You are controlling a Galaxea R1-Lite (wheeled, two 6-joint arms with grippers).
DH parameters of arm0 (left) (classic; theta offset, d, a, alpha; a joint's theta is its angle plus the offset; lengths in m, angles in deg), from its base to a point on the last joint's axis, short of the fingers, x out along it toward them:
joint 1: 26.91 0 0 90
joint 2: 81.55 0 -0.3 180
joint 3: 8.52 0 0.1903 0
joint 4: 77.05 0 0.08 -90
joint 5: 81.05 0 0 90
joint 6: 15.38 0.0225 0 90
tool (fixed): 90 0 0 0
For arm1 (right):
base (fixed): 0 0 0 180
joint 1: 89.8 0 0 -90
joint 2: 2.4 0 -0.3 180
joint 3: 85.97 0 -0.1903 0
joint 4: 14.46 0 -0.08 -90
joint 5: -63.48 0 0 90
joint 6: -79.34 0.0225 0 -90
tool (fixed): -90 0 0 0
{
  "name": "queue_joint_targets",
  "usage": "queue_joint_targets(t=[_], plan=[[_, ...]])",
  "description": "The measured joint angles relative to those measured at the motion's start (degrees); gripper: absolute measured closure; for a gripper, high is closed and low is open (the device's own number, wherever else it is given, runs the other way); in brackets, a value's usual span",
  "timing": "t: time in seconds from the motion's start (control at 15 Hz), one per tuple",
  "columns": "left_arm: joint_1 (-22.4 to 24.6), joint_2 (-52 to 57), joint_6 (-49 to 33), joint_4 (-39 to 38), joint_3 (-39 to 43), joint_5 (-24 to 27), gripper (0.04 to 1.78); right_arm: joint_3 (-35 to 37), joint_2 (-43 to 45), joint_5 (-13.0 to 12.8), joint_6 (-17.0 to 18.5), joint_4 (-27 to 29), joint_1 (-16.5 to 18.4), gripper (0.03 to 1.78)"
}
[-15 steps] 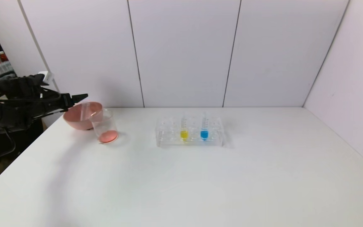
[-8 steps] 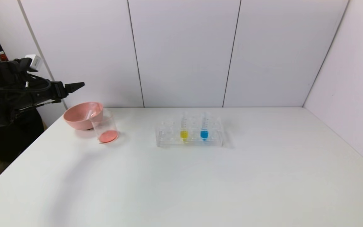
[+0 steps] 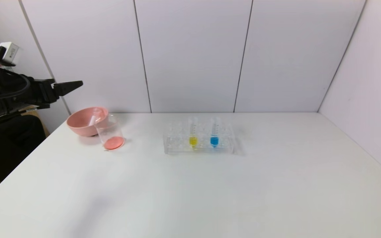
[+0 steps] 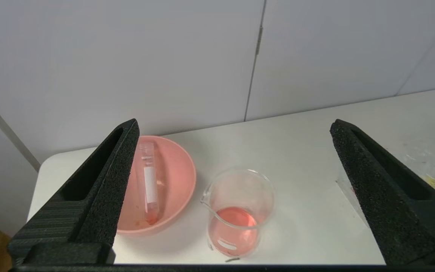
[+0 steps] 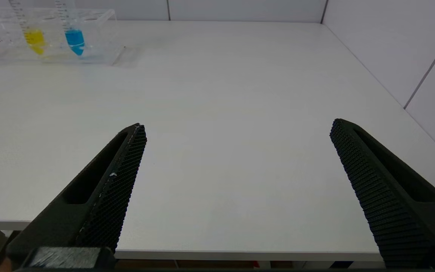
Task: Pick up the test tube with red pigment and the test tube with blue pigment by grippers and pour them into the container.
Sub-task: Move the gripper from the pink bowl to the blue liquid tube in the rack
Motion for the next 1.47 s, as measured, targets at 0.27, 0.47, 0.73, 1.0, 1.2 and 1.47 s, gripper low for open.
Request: queue_joint_targets(t=[0.27,0.47,0.73,1.0,1.2,1.47], plan=[[-4.24,10.80,-0.76,0.22,10.50,-0.02,0.06,0.00,0.00,0.00,0.00,0.02,-0.05,0.04],[-8.41,18.87,-1.90,0.35,17.16,-0.09,0.06,0.00,0.00,0.00,0.00,0.02,0.00,0.04],[-13.46,30.21,-2.95,5.71,23.72,-0.13,0.06,0.00,0.00,0.00,0.00,0.02,-0.02,0.04],[-23.04,39.96,-2.77,17.18,26.15,-0.20,0.06,0.00,0.00,0.00,0.00,0.02,-0.02,0.04],[-29.05,43.46,-2.54,19.24,28.33,-0.46,0.06,0.00,0.00,0.00,0.00,0.02,-0.02,0.04],[-34.00,42.94,-2.23,18.71,29.82,-0.66,0.06,0.00,0.00,0.00,0.00,0.02,-0.02,0.04]])
